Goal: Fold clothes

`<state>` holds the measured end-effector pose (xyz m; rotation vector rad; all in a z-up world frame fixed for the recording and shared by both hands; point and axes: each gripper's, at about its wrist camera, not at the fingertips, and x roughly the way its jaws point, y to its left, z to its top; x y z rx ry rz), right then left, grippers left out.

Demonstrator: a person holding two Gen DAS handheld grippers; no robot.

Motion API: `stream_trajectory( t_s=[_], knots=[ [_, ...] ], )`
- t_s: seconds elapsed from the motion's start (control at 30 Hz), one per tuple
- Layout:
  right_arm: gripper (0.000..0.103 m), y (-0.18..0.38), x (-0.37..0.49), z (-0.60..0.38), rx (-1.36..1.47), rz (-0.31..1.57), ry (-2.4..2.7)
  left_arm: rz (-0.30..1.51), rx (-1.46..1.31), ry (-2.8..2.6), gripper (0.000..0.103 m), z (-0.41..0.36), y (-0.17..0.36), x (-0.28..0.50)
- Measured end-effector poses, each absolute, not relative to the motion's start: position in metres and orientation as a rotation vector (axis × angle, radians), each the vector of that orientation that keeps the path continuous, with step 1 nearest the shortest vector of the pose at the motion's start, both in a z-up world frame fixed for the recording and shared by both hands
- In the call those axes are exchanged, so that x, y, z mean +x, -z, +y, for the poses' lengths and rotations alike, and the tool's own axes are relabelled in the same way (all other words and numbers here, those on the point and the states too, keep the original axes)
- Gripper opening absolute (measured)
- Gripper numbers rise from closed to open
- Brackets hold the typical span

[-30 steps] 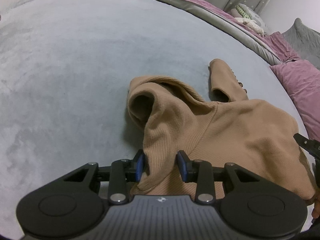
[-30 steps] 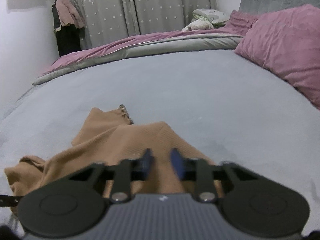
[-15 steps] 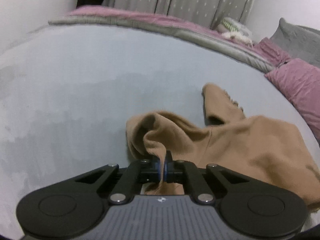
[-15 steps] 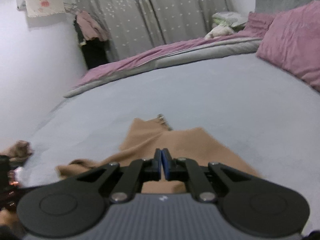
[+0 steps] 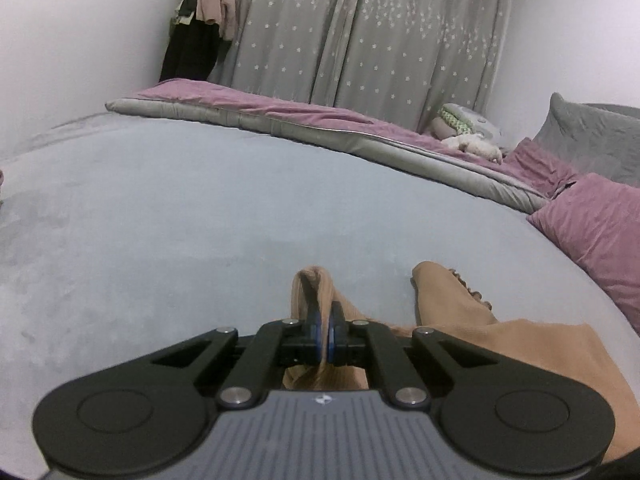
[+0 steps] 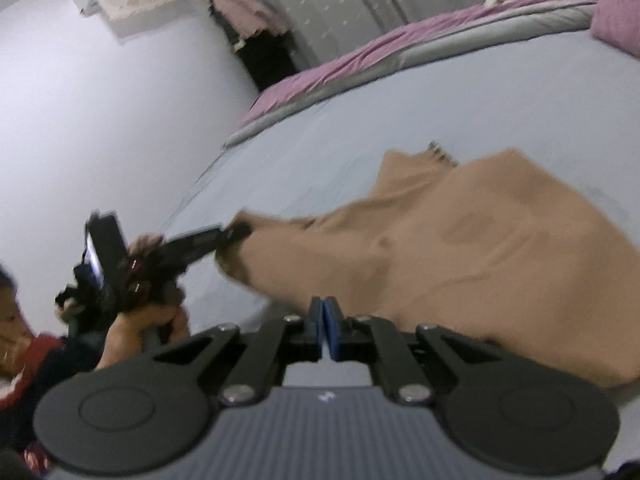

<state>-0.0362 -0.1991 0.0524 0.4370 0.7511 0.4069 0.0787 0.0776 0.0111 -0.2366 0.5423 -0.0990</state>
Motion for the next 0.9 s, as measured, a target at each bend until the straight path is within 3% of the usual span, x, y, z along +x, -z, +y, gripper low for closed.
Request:
stream_trajectory(
  t_s=[0.23,0.3,0.4,0.43,0.47,0.57,0.67,0.9],
  knots=[
    [0.004,-0.047,-0.044,-0.18,0.369,0.808,-0.419,0.652,-0.271,0.069,0.006,0.078,-0.007,0.078],
    [0.004,-0.051,-0.043,-0.183,0.366,0.797,-0.409,0.683,-0.294,0.068,0.013,0.077,-0.006,0.078],
    [0.022,-0.059,-0.043,-0.185,0.348,0.761,-0.359,0.728,-0.324,0.075,0.022,0.077,-0.004,0.076],
    [0.046,-0.061,-0.042,-0.185,0.341,0.748,-0.339,0.74,-0.331,0.078,0.024,0.077,-0.004,0.075],
    [0.064,-0.063,-0.043,-0.187,0.335,0.735,-0.321,0.75,-0.335,0.077,0.028,0.077,-0.003,0.072],
    [0.065,-0.069,-0.043,-0.191,0.315,0.701,-0.278,0.772,-0.346,0.07,0.034,0.079,-0.001,0.065],
    [0.076,-0.072,-0.041,-0.195,0.283,0.665,-0.22,0.778,-0.359,0.072,0.035,0.08,-0.002,0.06],
    [0.079,-0.073,-0.013,-0.211,0.184,0.591,-0.053,0.775,-0.362,0.083,0.037,0.078,-0.005,0.057]
  ],
)
